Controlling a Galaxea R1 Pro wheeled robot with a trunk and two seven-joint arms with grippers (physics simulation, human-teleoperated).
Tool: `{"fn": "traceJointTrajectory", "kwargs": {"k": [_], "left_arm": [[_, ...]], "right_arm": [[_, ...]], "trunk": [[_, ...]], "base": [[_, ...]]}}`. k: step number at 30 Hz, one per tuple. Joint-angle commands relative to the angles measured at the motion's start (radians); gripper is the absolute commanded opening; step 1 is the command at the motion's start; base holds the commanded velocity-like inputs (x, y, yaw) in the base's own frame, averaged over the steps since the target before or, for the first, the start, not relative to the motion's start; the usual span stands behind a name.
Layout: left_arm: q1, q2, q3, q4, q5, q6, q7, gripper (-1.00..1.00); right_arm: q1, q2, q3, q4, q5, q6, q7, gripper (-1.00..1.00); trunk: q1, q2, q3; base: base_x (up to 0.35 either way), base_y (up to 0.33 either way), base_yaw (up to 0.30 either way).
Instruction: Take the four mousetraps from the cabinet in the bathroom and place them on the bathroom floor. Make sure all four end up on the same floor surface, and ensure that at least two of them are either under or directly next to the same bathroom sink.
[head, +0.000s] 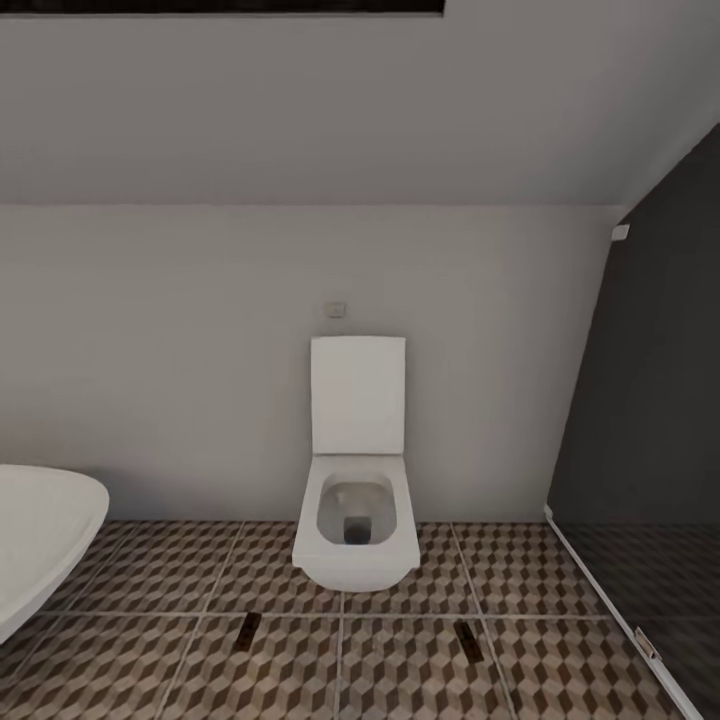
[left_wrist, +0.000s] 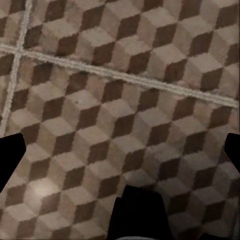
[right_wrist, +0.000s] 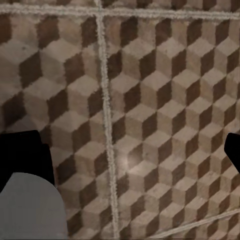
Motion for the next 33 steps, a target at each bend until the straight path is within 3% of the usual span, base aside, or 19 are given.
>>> {"fn": "traceJointTrajectory", "kwargs": {"k": [1,9,17,33], "left_arm": [[0.003,-0.001,0.006,0.001,0.004,-0.003,-0.002,1.00],[0.019,-0.012,0.006,0.001,0.004,-0.002,-0.002,1.00],[0.040,-0.016,0.006,0.001,0.004,-0.002,-0.002,1.00],[0.055,-0.018,0.006,0.002,0.004,-0.004,-0.001,1.00]], "right_arm": [[0.001,0.001,0.009,0.003,-0.010,-0.004,0.007,1.00],[0.025,0.003,0.007,0.003,-0.012,-0.011,0.037,1.00],[0.057,0.004,0.007,0.003,-0.012,-0.067,0.043,1.00],[0.069,0.006,0.007,0.003,-0.012,-0.094,0.044,1.00]], "trunk": [[-0.004,0.007,0.002],[-0.035,0.063,0.027],[-0.065,0.119,0.052],[-0.127,0.231,0.103]], "base": [[0.000,0.000,0.000],[0.000,0.000,0.000],[0.000,0.000,0.000],[0.000,0.000,0.000]]}}
